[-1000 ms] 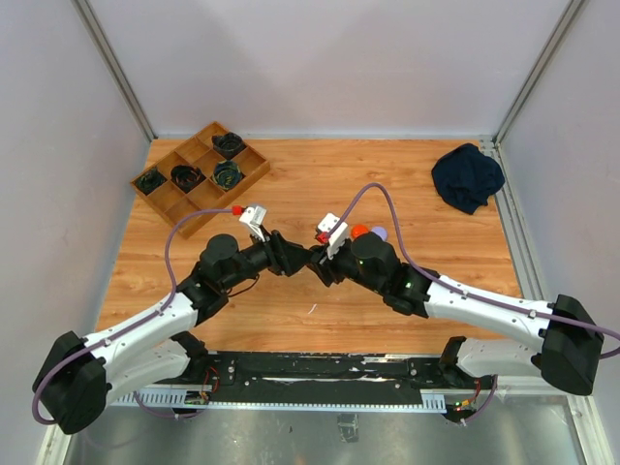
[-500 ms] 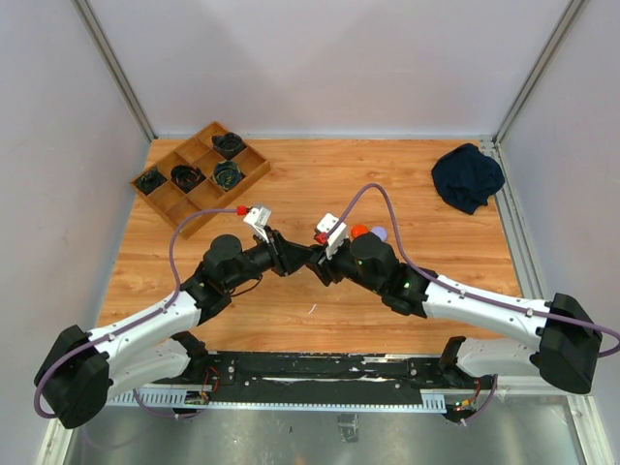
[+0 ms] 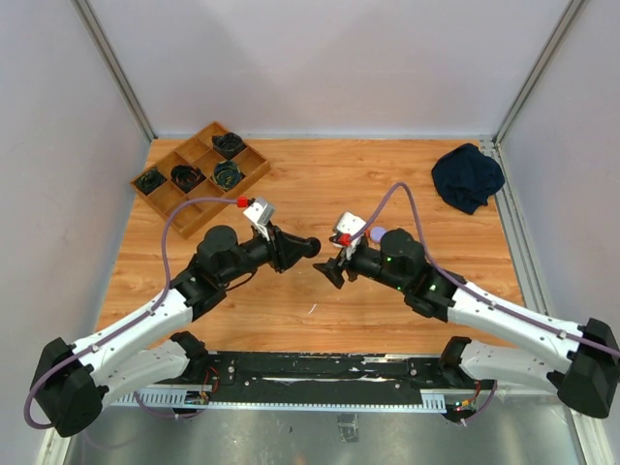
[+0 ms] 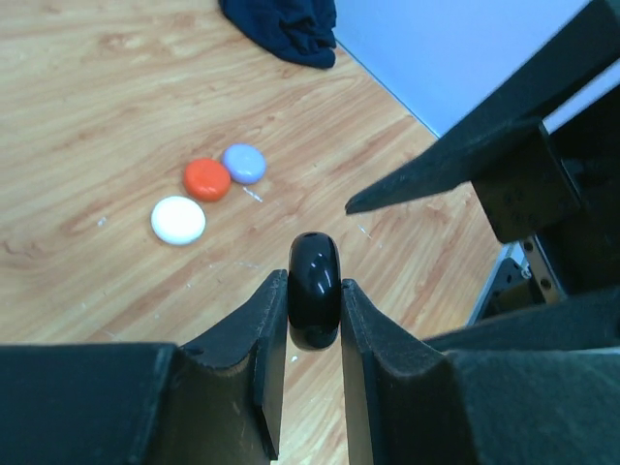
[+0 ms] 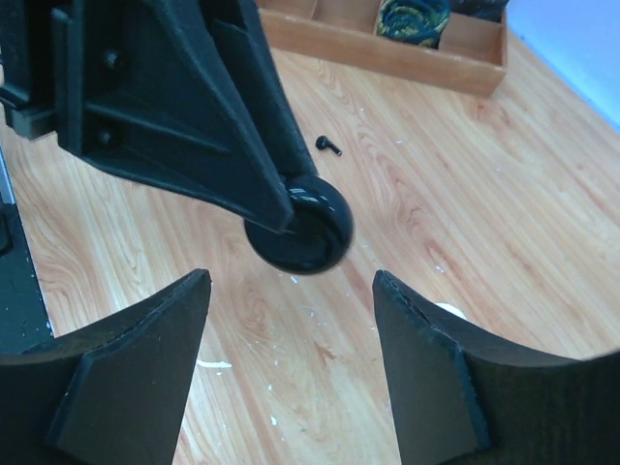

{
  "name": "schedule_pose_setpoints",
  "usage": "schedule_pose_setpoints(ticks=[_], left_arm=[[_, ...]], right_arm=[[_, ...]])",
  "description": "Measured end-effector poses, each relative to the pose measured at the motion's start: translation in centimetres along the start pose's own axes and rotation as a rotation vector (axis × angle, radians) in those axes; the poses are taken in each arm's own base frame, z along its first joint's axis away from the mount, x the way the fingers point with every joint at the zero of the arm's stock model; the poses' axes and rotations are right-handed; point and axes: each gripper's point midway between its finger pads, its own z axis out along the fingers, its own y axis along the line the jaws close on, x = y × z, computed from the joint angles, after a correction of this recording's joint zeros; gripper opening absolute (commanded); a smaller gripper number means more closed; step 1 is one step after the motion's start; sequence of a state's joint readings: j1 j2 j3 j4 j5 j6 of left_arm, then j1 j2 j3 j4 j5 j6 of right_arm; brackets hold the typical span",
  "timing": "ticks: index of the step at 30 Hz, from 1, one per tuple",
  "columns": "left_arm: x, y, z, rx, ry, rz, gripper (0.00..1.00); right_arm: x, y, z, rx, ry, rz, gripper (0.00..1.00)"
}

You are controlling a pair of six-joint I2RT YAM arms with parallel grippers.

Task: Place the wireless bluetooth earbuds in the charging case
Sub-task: Pick up the charging case at the center of the board.

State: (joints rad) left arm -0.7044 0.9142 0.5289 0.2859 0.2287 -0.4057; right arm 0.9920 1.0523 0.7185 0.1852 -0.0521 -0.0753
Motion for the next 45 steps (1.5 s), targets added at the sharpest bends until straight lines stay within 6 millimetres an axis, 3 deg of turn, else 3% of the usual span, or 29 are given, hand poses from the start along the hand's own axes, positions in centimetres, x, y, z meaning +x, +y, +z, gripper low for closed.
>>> schedule_pose_setpoints(ticks=[5, 9, 17, 21, 37, 45], left_arm=[[-1.6, -1.4, -0.2, 0.054, 0.01, 0.11, 0.23], [-1.9, -2.6, -0.5, 0.121, 0.038, 0.188, 0.22], [-3.3, -5.9, -1.2, 0.298, 0.05, 0.326, 0.23], [-3.0, -7.0, -1.2, 0.381, 0.061, 0.373, 0.23], [-2.7, -8.7, -1.5, 0.516, 0.026, 0.419, 0.22], [-2.8, -9.0, -1.9, 0.532, -0.006, 0.415, 0.23]], right_arm=[[-1.1, -2.1, -2.5, -0.032, -0.08, 0.015, 0.71], [-1.0, -2.4, -3.4, -0.097, -0.103, 0.023, 0.71], [-1.2, -0.6, -4.3, -0.285, -0.145, 0.028, 0.61], [-1.4, 0.4, -4.2, -0.362, -0.164, 0.029, 0.57], [-3.0, 2.4, -3.8, -0.519, -0.24, 0.067, 0.37], [-3.1, 2.9, -3.7, -0.562, -0.243, 0.099, 0.21]])
